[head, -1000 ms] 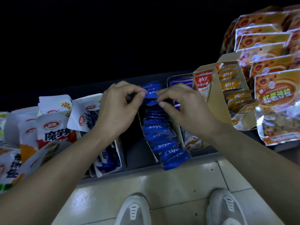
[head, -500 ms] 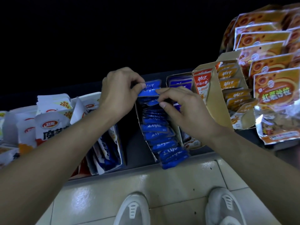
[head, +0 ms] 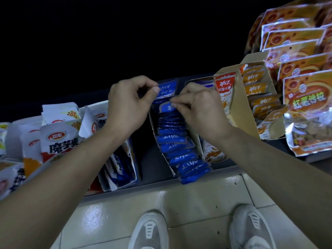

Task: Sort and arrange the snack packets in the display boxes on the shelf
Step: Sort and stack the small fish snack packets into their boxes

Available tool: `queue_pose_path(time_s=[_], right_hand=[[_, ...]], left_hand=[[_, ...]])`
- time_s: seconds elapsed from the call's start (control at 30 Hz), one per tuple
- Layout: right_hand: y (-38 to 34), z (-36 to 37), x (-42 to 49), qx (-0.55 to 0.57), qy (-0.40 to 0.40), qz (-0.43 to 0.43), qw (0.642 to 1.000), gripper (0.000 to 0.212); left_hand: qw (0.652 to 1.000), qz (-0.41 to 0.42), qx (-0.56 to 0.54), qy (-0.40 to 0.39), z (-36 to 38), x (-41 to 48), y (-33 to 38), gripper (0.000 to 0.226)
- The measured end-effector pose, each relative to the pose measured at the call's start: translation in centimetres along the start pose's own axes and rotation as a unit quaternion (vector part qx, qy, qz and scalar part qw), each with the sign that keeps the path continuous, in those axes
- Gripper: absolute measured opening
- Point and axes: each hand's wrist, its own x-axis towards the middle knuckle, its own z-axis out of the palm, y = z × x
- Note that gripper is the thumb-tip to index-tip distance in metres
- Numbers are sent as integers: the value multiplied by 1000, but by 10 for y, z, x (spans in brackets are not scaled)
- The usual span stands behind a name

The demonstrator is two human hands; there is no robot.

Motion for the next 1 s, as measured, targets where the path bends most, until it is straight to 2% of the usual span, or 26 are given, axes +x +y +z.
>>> queue_pose_path(time_s=[0.17,0.27,0.33,0.4,0.47,0.6,0.83,1.0], right_hand=[[-12,-25,-19,3,2,46,999,31],[-18,-44,-42,-52,-11,26,998,29],[-17,-49,-60,-58,-38,11,998,29],[-16,-48,-75,-60,-75,-1,995,33],[-14,-44,-85,-85,-99,-16,991,34],[-7,-40,-88,-117,-99,-18,988,28],[2,-35,-81,-131,-136,-43,981,31],[3,-35,-74,-148,-172,-83,970,37]], left_hand=[[999,-31,-22,4,-3,-26,7,40],[1000,-20,-16,13,-10,-49,17,28],[999,4,22,-24,-13,-63,19,23],[991,36,86,-96,-12,-76,19,36],[975,83,155,-134,-8,-85,16,43],[978,85,169,-84,-3,-84,14,28],[987,26,155,-35,5,-79,15,28],[990,-4,137,-34,4,-78,19,29]])
